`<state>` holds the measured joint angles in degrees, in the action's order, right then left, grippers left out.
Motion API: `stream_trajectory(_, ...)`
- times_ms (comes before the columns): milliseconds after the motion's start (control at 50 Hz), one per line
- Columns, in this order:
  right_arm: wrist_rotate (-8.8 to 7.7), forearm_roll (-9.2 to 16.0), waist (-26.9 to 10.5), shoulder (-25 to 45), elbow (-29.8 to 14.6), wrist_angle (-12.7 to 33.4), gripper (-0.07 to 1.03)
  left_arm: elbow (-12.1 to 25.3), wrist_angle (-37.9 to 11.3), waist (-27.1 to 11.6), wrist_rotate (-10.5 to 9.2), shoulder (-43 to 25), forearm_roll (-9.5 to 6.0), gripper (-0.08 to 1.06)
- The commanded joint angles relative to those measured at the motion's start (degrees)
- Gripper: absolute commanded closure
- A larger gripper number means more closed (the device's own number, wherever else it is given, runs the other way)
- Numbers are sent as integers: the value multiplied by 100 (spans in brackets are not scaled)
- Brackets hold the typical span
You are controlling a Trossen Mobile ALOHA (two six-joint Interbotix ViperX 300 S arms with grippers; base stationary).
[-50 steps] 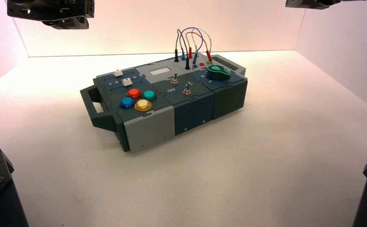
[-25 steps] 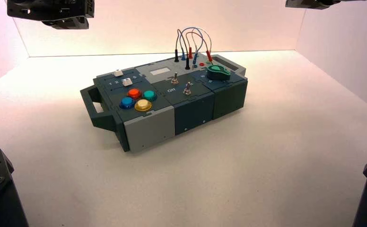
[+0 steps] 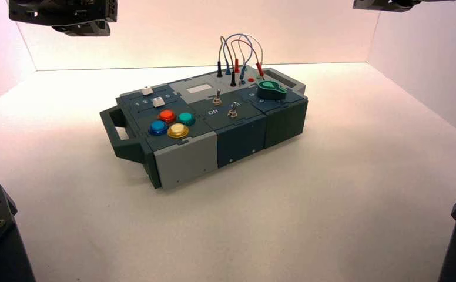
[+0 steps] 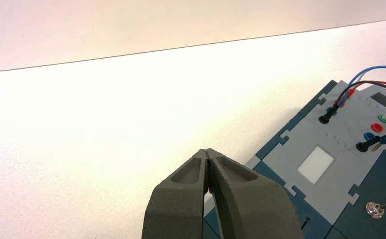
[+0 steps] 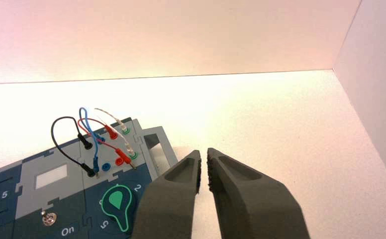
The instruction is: Open right gripper.
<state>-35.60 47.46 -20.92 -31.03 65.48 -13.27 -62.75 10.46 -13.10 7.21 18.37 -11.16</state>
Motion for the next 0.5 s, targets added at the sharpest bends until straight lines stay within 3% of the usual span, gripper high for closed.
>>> stream_trajectory(20, 0, 0, 9, -18, -132, -62, 58, 79, 35, 9, 9, 97, 0, 101)
stream_trajectory(140, 0, 0, 9, -18, -158, -88, 41, 79, 35, 9, 9, 97, 9, 101)
stream_trajectory(500, 0, -9, 9, 9, -158, -211, 12, 70, 35, 9, 0, 97, 0, 101)
